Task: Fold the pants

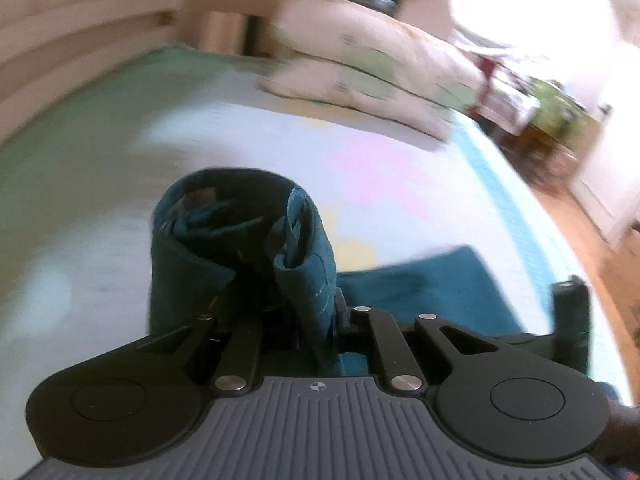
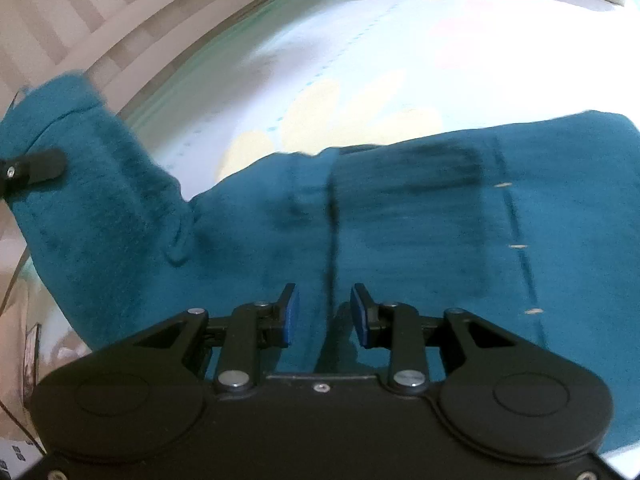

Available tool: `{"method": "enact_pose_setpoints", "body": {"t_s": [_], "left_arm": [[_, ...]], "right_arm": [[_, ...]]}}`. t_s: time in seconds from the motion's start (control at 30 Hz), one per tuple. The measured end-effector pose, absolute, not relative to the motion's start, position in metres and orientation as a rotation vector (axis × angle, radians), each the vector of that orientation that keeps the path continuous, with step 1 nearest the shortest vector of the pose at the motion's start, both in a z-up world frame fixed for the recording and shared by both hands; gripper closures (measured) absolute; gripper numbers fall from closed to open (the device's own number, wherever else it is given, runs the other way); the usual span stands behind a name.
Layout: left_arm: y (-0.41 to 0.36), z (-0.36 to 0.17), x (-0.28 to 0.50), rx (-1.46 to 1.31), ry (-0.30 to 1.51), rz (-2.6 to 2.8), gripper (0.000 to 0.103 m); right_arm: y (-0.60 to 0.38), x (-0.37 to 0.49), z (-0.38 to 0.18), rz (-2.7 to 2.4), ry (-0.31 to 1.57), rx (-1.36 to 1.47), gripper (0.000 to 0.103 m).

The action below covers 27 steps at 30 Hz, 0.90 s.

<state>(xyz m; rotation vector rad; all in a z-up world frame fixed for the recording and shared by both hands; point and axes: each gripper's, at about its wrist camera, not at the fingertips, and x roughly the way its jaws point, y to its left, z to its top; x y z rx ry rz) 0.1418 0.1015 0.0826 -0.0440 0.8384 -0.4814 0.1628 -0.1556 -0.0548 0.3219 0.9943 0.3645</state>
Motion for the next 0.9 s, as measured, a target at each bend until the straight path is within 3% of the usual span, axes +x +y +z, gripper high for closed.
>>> {"method": "enact_pose_setpoints", "body": {"t_s": [0.23,0.43,0.53,0.73,0.9], "left_arm": [[0.002,0.038,0.162,0.038,0.923,-0.690,0.089],[-0.032,0.024,0.157,0.085,0.958,-0.802,0.084],[-0.030,0.035,0.152,0.051,0.915,-0.887,0.079],[-0.026,0.049,0.150,-0.035,0.838,-0.916,0.078],[0.029,0.048,0.168,-0.132,0.851,-0.638,0.077]], "right_arm": [[-0.194,0.160,-0.058,0.266,1.017,0.339,0.061],[-0.215,0.152,-0.066,0.199,1.049,0.353,0.061],[-0.218,0.149,-0.068,0.193,1.056,0.348,0.063],[-0.234,0.141,-0.064,0.179,1.062,0.348,0.064],[-0.257,0.138,-0.056,0.104,1.055,0.343,0.059]]}}
